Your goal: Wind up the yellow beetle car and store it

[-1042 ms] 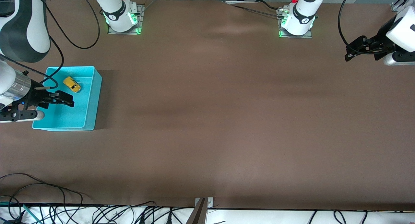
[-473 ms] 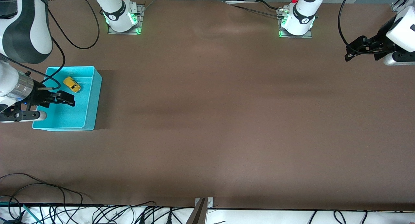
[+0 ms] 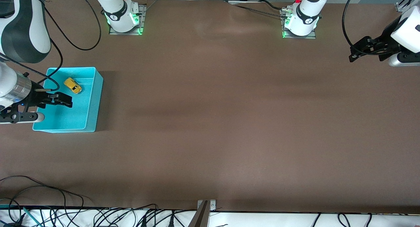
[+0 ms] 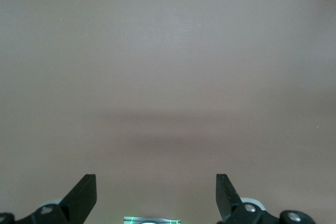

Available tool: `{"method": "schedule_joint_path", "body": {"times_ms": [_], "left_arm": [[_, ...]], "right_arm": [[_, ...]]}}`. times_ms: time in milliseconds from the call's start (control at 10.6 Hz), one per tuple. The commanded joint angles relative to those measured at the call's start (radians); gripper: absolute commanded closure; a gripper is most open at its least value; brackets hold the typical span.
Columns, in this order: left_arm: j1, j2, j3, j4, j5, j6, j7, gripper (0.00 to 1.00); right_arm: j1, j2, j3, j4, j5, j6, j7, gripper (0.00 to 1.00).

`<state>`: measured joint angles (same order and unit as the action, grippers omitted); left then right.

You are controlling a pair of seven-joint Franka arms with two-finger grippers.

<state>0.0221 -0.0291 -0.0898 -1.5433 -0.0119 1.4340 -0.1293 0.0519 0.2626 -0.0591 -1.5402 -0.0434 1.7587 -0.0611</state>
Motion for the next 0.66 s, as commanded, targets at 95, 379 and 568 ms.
{"method": "schedule_joint_path", "body": {"times_ms": [95, 379, 568], "left_arm": [[0.001, 0.017, 0.002, 0.037, -0.002, -0.024, -0.003, 0.0], [0.001, 0.017, 0.002, 0.035, -0.002, -0.024, -0.003, 0.0], [0.001, 0.017, 0.002, 0.035, -0.002, -0.024, -0.003, 0.0]], "right_arm": [[-0.04, -0.098, 0.061, -0.104, -0.027, 0.001, 0.023, 0.0], [-0.04, -0.097, 0.061, -0.093, -0.021, -0.001, 0.024, 0.0], [-0.038, -0.092, 0.062, -0.092, -0.019, -0.001, 0.036, 0.0]]}}
